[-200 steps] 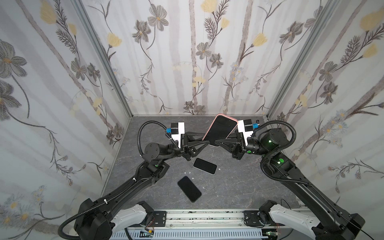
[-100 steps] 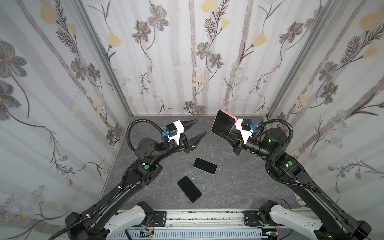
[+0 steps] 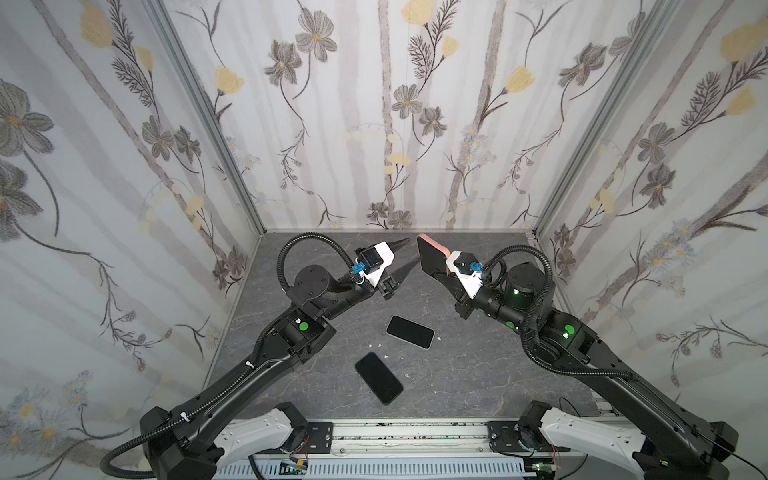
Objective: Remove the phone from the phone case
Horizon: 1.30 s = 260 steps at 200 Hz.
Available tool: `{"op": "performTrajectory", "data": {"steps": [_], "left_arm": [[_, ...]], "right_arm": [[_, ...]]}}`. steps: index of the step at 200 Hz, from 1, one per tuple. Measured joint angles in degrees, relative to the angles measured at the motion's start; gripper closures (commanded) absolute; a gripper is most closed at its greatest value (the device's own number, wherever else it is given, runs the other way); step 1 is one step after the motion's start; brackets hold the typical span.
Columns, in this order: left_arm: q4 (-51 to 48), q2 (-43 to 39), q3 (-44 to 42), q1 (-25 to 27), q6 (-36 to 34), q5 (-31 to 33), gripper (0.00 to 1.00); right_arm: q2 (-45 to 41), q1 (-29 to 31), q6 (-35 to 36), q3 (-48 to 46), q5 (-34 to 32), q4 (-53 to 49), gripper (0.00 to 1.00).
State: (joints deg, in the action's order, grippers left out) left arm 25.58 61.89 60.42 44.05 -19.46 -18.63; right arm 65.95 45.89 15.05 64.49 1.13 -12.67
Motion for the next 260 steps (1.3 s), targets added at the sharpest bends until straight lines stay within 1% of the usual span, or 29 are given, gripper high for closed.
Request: {"op": "performTrajectory", "data": {"steps": [41,89,132,150,177,235,260], "left_arm": [[-0.2,0.4,0.3,0.4,-0.7,0.5,0.62],[-0.3,0.9,0.6,0.5,-1.1,0.7,0.62],[-0.3,1.0,0.6,0.5,-1.5,1.1,0.62],[-0.4,1.0,0.6,0.5,-1.6,1.6,0.59],[-0.4,0.7,0.5,0.5,-2.2,2.9,0.59],[-0.4,0.5,0.2,0.5,-2.6,4.0,0.68],[-0.4,0.5,0.2,0.5,-2.6,4.0,0.69]], "right_arm": [[0.2,0.7,1.1,0.3,-0.9,-0.2,1.00],[0.6,2.4,1.6,0.7,-2.8,-0.3,1.00],[0.8,2.6,1.5,0.7,-3.2,-0.3,1.00],[1.0,2.7,1.5,0.7,-3.5,-0.3,1.00],[1.1,2.9,1.6,0.7,-3.0,-0.3,1.00],[1.5,2.9,2.0,0.9,-2.4,-0.3,1.00],[1.5,3.0,1.9,0.9,-2.4,-0.4,1.00]]}}
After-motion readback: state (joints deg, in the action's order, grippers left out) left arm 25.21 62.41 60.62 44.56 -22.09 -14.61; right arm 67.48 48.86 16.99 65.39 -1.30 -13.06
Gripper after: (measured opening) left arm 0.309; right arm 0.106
